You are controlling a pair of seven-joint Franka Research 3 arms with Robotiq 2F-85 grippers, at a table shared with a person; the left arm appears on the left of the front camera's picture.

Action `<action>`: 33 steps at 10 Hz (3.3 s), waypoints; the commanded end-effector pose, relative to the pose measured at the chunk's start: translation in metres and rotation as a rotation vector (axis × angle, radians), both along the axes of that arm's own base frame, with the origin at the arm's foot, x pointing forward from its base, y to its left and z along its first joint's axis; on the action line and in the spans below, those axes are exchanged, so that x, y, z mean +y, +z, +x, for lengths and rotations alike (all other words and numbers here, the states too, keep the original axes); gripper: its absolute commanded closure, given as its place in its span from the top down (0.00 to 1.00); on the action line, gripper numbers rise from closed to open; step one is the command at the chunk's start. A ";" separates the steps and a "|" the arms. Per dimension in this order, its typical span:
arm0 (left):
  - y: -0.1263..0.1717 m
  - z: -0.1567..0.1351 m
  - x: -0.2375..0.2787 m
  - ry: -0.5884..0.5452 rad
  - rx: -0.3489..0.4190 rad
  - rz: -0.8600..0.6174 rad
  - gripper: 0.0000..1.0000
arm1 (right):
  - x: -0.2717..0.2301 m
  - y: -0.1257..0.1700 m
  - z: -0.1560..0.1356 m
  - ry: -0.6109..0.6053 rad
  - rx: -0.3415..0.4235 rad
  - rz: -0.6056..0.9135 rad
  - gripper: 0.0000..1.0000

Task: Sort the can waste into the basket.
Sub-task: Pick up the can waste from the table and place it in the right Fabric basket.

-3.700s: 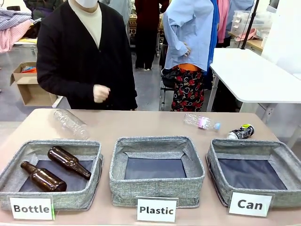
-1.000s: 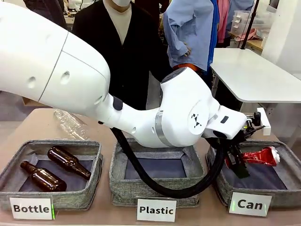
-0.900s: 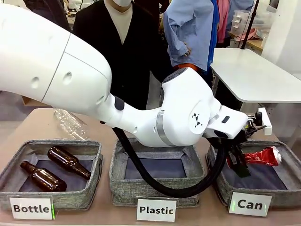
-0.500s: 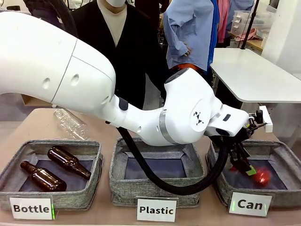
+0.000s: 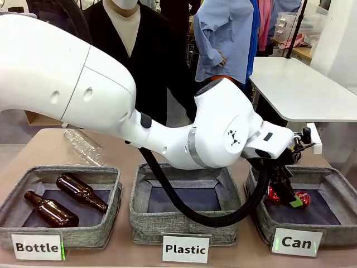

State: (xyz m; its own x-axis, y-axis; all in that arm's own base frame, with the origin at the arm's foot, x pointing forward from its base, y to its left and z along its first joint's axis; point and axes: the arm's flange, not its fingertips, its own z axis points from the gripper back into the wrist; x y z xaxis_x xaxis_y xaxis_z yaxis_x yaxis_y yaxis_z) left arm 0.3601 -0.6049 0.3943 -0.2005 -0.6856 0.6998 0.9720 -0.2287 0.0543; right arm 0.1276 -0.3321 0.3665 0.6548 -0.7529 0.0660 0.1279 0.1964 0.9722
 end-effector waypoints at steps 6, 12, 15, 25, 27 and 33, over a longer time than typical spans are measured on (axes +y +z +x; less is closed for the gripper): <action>0.083 0.000 0.078 0.138 0.424 -0.138 1.00 | 0.064 0.024 0.061 0.212 0.079 -0.130 1.00; 0.181 0.009 0.312 0.313 0.666 -0.115 1.00 | 0.197 0.025 0.140 0.496 0.275 -0.284 1.00; 0.171 -0.033 0.493 0.461 0.760 -0.060 1.00 | 0.238 0.036 0.170 0.605 0.304 -0.275 1.00; 0.066 -0.035 0.785 0.987 1.120 -0.848 1.00 | 0.296 0.073 0.194 0.862 0.229 -0.112 1.00; 0.066 -0.035 0.785 0.987 1.120 -0.848 1.00 | 0.296 0.073 0.194 0.862 0.229 -0.112 1.00; 0.066 -0.035 0.785 0.987 1.120 -0.848 1.00 | 0.296 0.073 0.194 0.862 0.229 -0.112 1.00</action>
